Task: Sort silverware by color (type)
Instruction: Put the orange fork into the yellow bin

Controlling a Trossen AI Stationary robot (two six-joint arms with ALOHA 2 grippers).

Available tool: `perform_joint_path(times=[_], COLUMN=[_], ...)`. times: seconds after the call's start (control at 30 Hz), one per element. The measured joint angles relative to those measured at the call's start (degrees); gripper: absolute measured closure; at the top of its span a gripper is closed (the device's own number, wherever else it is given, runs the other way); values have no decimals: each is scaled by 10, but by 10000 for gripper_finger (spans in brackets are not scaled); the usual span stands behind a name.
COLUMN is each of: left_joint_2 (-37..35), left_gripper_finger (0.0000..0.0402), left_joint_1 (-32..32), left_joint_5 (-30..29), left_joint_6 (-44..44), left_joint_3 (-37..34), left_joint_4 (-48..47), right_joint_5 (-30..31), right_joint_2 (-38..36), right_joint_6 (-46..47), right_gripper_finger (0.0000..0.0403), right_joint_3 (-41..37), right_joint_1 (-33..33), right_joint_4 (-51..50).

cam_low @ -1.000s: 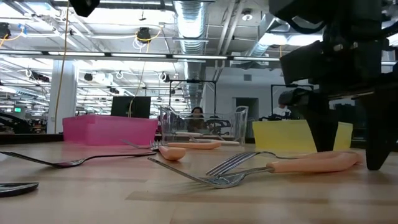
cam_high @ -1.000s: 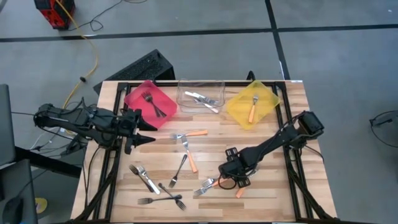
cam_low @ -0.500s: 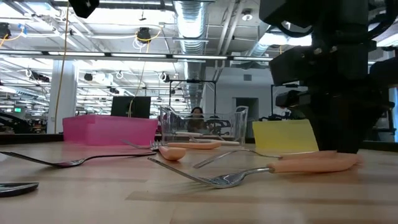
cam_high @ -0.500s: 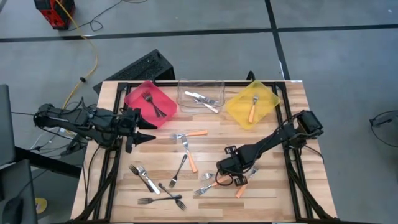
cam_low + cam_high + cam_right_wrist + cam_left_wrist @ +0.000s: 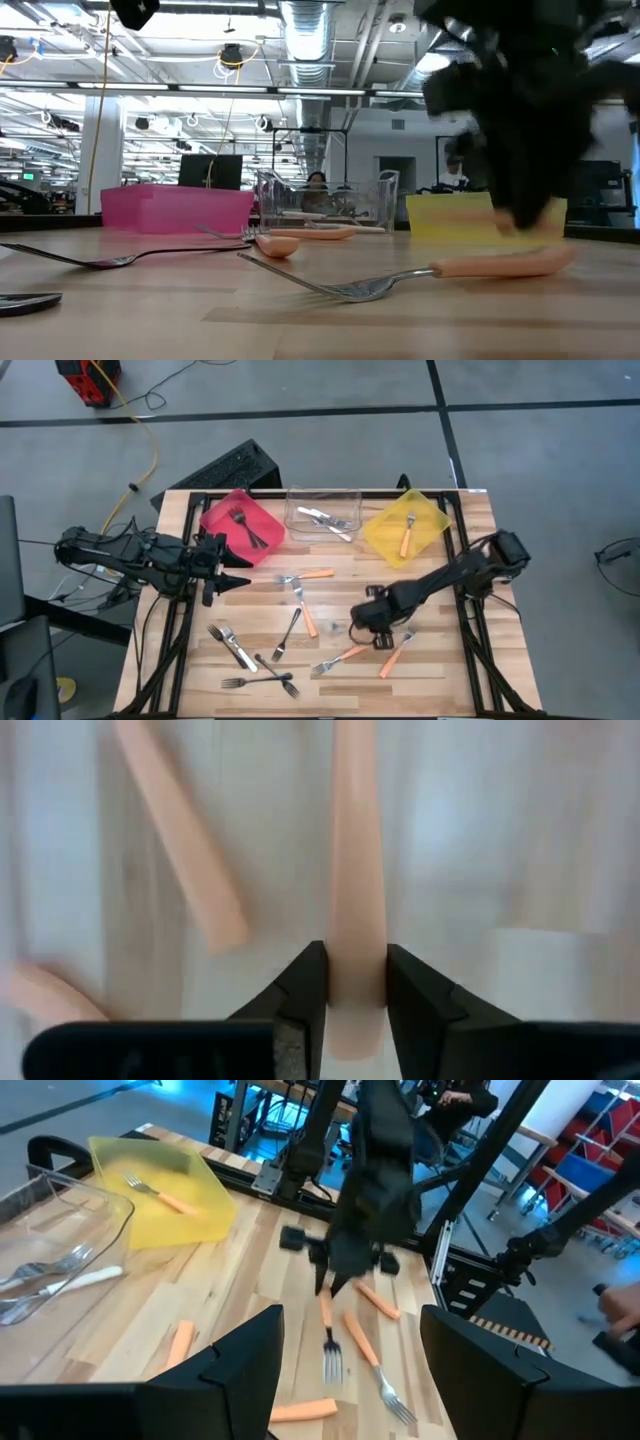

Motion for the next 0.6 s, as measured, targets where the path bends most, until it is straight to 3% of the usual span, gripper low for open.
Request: perform_joint_path(times=[0.1, 0.4, 0.6], left_joint_2=[0, 0, 0], left_gripper_finger=[182, 182, 182], left_joint_1=[0, 0, 0], left_joint_5=[-1, -22, -40], left_joint_6=[12, 12, 11], left_joint_3=[0, 0, 0], left_joint_4=[0, -4, -4], right_joint_5=[10, 114, 218], right_joint_2=[-38, -137, -182], right_joint_6=[31, 122, 303], right_gripper_finger=[299, 299, 299], right_joint_3=[1, 1, 2], right_joint_1=[-20, -105, -147], right_joint_4=[-1, -9, -38])
